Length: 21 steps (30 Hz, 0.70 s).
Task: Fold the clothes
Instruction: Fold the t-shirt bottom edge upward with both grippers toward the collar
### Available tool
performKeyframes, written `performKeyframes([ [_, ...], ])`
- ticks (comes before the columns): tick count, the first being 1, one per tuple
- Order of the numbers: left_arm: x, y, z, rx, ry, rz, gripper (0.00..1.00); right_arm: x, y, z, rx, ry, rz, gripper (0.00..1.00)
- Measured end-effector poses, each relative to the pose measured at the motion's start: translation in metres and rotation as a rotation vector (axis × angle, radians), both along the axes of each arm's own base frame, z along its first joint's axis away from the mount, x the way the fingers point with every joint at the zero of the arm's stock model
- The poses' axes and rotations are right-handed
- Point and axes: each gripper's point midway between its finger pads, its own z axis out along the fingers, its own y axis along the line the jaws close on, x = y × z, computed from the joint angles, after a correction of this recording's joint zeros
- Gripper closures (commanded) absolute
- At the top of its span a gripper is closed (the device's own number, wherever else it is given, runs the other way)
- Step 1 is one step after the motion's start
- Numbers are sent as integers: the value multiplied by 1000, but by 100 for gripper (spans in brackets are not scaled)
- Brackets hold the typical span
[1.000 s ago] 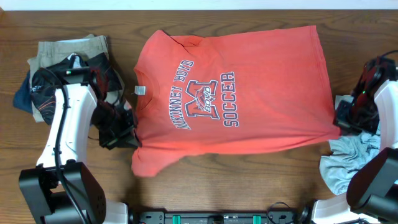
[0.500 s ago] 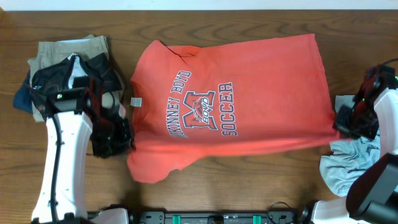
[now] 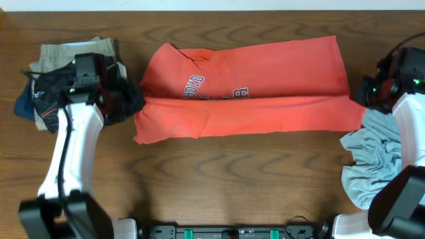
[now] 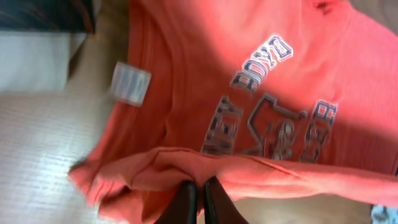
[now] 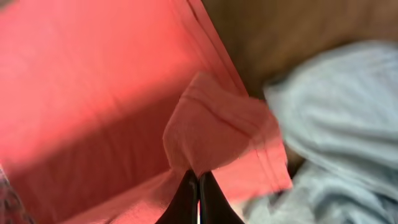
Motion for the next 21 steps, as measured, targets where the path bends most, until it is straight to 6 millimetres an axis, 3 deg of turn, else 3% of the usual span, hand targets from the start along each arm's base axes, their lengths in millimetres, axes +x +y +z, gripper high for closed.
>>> performKeyframes([
  [1,4,0,-4,-4,0,2,94,9,2,0,-5,-24,11,90],
  [2,10,0,-10,-8,0,4,90,16,3,-1,-8,-44,15,72],
  [4,19,1,-19,-12,-2,10,36,32,8,-5,-20,-80,37,39],
  [5,22,2,-25,-14,4,15,21,38,11,-9,-21,-84,49,28],
  [6,23,2,-29,-17,13,20,11,40,13,-14,-20,-80,56,24],
  [8,21,2,-36,-23,41,26,5,40,18,-25,-13,-54,66,20],
  [10,13,1,-42,-28,88,28,5,34,19,-34,-9,-13,65,20],
  [13,-4,-1,-48,-37,166,27,5,17,16,-44,-17,70,50,28],
  [17,-29,-5,-52,-44,269,9,5,-23,9,-58,-37,244,16,56],
  [21,-41,-8,-54,-36,308,-26,5,-56,2,-69,-58,373,-27,69],
])
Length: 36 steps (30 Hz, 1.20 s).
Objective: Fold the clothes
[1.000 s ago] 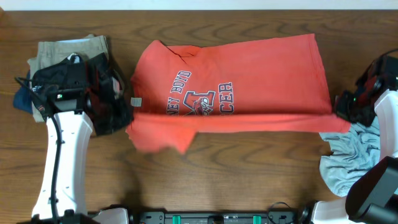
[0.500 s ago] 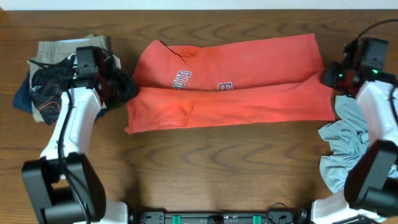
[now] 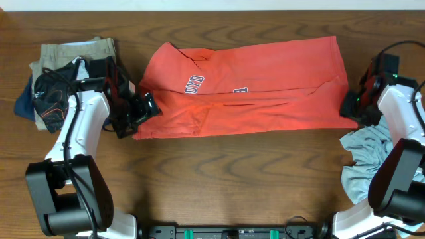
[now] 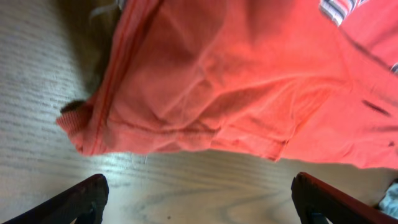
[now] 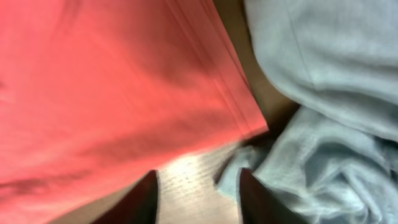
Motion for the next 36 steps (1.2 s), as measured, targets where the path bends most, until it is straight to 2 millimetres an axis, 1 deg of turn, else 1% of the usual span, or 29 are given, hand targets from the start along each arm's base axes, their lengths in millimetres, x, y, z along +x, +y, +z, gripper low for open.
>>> performKeyframes([
  [2,-2,-3,-1,12,6,-20,5,-13,-1,-8,-3,43,-16,73],
  [7,-7,-6,-7,65,14,-67,5,-50,-7,-35,-1,139,-73,74],
  [11,-21,-9,-22,85,51,-93,5,-77,-14,-60,-9,178,-121,75],
  [13,-28,-9,-27,89,74,-95,5,-81,-22,-60,-30,158,-159,73],
  [16,-34,-7,-31,96,94,-96,5,-95,-38,-60,-51,165,-264,63],
  [18,-34,-7,-31,98,93,-96,5,-106,-54,-59,-51,175,-354,59],
  [21,-30,-7,-31,100,78,-95,5,-118,-69,-57,-11,176,-456,53],
  [23,-26,-7,-31,101,63,-95,5,-115,-71,-57,55,154,-471,52],
  [25,-22,-6,-31,103,44,-94,5,-99,-69,-52,131,94,-446,50],
  [28,-16,-6,-31,105,20,-92,5,-62,-61,-31,245,-47,-360,50],
  [30,-12,-6,-31,106,4,-92,4,-38,-53,-13,304,-147,-282,51],
  [32,-9,-6,-30,108,-10,-91,5,-19,-39,6,348,-232,-184,56],
  [33,-7,-6,-30,108,-20,-90,5,-12,-31,14,360,-266,-136,62],
  [34,-4,-6,-30,110,-33,-90,4,-6,-25,20,362,-288,-98,68],
  [36,1,-6,-29,111,-52,-88,5,2,-15,25,355,-309,-35,76],
])
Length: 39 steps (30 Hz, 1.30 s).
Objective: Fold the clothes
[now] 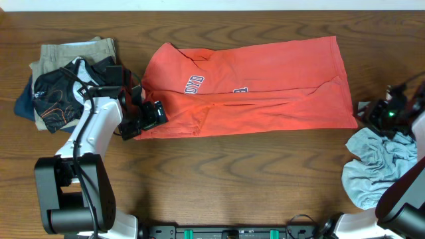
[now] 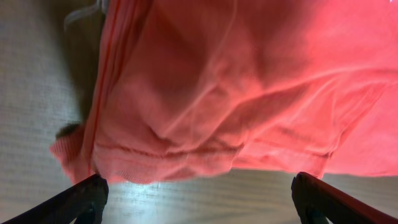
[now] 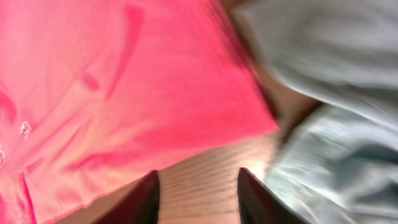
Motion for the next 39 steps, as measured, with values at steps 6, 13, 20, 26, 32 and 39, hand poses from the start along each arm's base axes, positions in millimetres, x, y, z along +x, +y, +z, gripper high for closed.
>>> performKeyframes([
  [6,7,0,1,1,-28,0,5,5,8,-13,-100,20,63,99],
  [13,6,0,1,1,-25,0,5,-19,-15,-44,-213,149,-41,99],
  [20,6,0,1,1,-24,0,5,-31,-33,-62,-290,181,-125,99],
  [26,4,0,0,1,-15,0,5,-64,-49,-79,-330,282,-231,97],
  [32,2,0,0,0,-6,0,5,-122,-100,-78,-435,462,-602,78],
  [39,0,0,0,0,-2,0,5,-142,-153,-75,-359,362,-866,81],
])
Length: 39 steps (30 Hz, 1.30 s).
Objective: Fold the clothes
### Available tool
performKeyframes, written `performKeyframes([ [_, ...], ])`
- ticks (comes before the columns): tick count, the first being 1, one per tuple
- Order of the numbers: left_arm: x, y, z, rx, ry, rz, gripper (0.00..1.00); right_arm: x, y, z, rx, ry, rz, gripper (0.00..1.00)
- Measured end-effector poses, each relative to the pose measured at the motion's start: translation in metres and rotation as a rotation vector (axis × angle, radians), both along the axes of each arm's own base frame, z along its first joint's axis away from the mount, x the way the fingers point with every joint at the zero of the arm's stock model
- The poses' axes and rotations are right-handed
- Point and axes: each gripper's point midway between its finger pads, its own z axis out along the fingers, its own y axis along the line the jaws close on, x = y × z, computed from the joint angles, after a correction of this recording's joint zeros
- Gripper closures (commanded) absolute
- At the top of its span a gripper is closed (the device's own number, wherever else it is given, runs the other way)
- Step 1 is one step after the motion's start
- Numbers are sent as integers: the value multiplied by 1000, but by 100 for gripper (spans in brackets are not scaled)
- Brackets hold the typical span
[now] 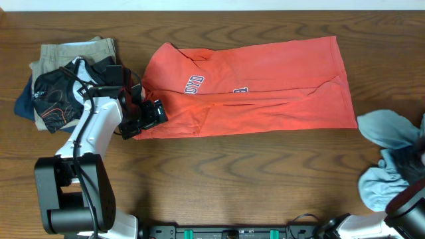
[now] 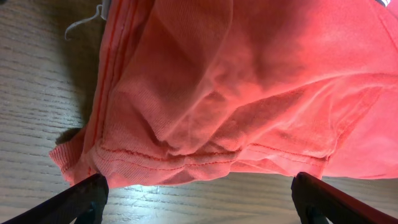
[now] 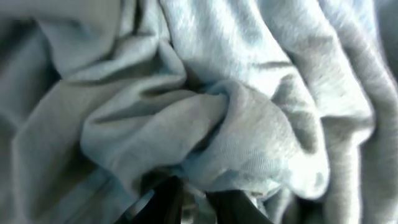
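The orange shirt [image 1: 252,86] lies folded lengthwise across the far middle of the table, its print partly showing. My left gripper [image 1: 147,114] rests at the shirt's near left corner. It stands open [image 2: 199,208], with the ribbed hem [image 2: 161,165] just beyond the fingers and bare wood between them. A crumpled grey-blue garment [image 1: 392,156] lies at the right edge. In the right wrist view that garment [image 3: 199,93] fills the frame, and my right gripper [image 3: 196,202] is closed on a fold of it.
A pile of clothes [image 1: 63,86] sits at the far left, with a beige folded piece [image 1: 76,50] behind a dark patterned one. The brown wooden table [image 1: 232,179] shows in front of the shirt.
My right gripper was open at the shirt's near right corner. Now it is closed on the grey-blue garment, which has shifted right and bunched up. The left gripper and the shirt have not moved.
At first both grippers were shut on the shirt's two ends, its near edge drawn over. Then both stood open and the shirt lay folded lengthwise. Later the right gripper was off its corner beside the grey-blue garment, and now grips that garment.
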Motion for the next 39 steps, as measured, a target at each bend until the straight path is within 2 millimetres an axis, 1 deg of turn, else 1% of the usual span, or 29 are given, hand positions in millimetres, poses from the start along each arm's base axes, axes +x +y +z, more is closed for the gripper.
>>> performKeyframes([
  [2,0,0,0,0,1,0,5,3,-2,0,28,-55,-3,80],
  [4,-1,0,0,-1,6,0,5,12,4,0,76,-110,32,80],
  [6,-3,0,0,-1,13,0,5,31,13,5,133,-189,100,80],
  [7,-3,0,0,-1,13,0,5,37,16,9,150,-214,121,80],
  [11,-4,0,0,-1,15,0,5,77,33,35,205,-341,264,79],
  [13,-4,0,0,-1,15,0,5,95,45,51,201,-394,356,84],
  [14,-4,0,0,-1,15,0,5,101,50,56,195,-408,397,87],
  [16,-4,0,0,-1,15,0,5,116,64,66,181,-437,498,98],
  [19,-4,0,0,-1,15,0,5,133,79,70,155,-444,610,99],
  [21,-4,0,0,-1,15,0,5,141,88,68,139,-427,664,99],
  [23,-4,0,0,-1,15,0,5,147,94,61,125,-396,701,99],
  [25,-4,0,0,-1,15,0,5,150,97,49,127,-361,720,99],
  [27,-4,0,0,-1,15,0,5,151,102,29,149,-315,734,99],
  [29,-4,0,0,-1,15,0,5,149,103,11,174,-281,733,99],
  [31,-4,0,0,-1,15,0,5,145,101,-5,190,-245,724,99],
  [35,-4,0,0,-1,16,0,5,149,90,-7,156,-226,717,99],
  [37,-4,0,0,-1,15,0,5,147,82,-7,121,-198,701,99],
  [39,-4,0,0,-1,15,0,5,141,67,-7,77,-157,650,99],
])
